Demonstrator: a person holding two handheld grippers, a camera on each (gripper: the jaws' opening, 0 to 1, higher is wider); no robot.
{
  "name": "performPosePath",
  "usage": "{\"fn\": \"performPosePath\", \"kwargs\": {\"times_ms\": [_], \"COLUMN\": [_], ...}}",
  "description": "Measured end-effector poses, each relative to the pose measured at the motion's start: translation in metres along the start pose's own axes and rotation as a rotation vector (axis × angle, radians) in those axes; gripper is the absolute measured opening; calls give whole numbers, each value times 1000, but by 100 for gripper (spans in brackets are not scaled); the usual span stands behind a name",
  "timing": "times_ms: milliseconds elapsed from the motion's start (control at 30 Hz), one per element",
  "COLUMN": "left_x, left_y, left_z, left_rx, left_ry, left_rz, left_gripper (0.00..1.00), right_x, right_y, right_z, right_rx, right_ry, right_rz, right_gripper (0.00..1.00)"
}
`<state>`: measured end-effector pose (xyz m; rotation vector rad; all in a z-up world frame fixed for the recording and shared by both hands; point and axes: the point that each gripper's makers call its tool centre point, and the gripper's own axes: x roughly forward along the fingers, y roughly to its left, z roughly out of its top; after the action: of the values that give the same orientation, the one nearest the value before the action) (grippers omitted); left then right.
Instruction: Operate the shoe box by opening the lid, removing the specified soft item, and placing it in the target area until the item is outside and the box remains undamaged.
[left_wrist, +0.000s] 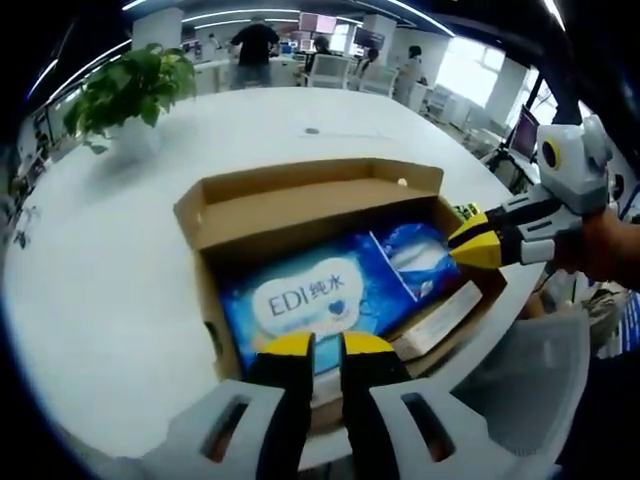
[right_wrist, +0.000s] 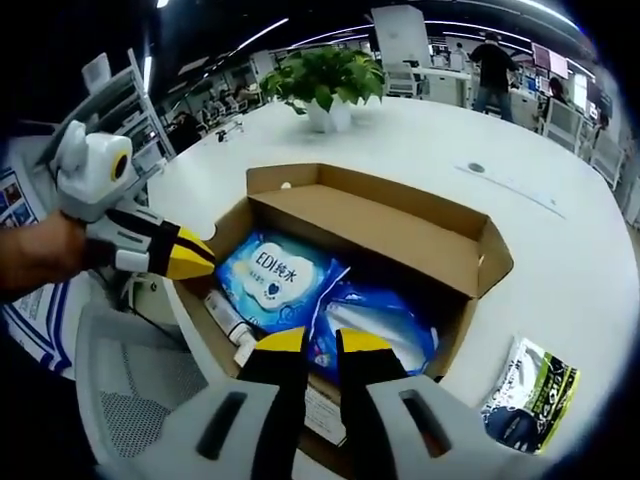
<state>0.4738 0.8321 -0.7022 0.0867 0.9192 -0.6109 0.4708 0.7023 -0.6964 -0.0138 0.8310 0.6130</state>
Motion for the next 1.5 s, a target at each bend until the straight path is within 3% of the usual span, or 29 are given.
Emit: {"fn": "performPosePath", "kwargs": {"times_ms": [633,1500], "left_x": [9,14], "left_y": [14,21], "left_z": [-2,-7], "left_rx": [8,-5], "left_ry": [26,35], "left_rz": [-14,-36], "left_gripper": [8,7], "right_x": [31,63], "right_y": [12,4], "right_z": [3,-1], "right_rx": [-7,-3], "right_ry": [36,83], "right_rz": [28,29], "right_gripper": [9,9]}}
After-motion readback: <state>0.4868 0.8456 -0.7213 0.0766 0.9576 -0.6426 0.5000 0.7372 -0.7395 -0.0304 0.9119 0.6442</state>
